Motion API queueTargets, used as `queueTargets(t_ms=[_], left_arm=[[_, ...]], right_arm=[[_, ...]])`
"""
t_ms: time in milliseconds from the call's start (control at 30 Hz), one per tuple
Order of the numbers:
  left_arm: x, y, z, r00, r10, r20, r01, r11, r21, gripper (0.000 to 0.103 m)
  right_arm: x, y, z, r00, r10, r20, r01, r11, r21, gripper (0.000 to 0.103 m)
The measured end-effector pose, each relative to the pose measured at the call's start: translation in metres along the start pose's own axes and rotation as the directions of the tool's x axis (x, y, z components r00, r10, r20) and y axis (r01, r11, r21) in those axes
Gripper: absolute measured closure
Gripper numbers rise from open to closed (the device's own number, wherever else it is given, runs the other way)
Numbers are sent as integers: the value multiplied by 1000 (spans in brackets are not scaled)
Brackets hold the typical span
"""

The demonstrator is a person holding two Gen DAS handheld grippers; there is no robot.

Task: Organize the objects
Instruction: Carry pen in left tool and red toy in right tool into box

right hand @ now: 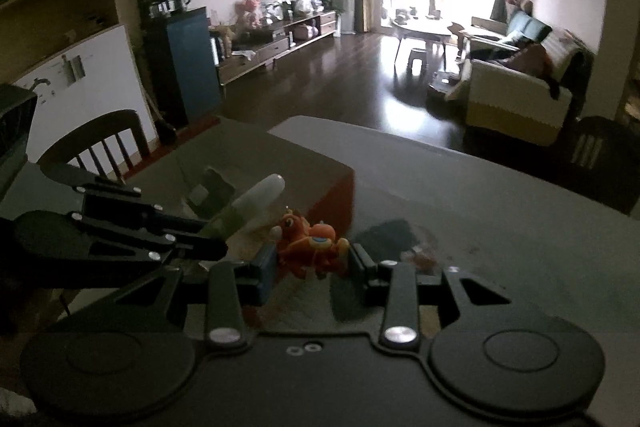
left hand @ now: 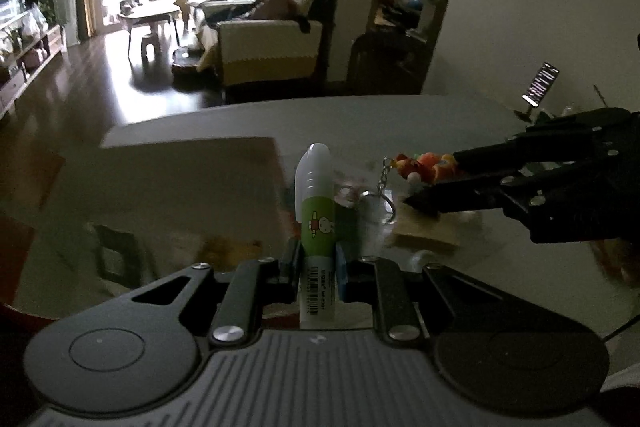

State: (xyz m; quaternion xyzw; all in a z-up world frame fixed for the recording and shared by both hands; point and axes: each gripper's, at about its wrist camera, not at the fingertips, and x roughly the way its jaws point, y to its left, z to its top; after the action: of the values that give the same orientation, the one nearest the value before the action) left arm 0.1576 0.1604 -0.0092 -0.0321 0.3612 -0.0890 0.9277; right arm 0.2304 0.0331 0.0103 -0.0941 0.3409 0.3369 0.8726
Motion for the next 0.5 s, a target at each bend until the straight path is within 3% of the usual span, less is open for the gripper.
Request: queueTargets(t_ms=[500], left_arm=[[14,108,13,993,106,-50,-106,994,10,87]], right_arm=[[85,56,39,997,0,-72,-4,998,-58,66]])
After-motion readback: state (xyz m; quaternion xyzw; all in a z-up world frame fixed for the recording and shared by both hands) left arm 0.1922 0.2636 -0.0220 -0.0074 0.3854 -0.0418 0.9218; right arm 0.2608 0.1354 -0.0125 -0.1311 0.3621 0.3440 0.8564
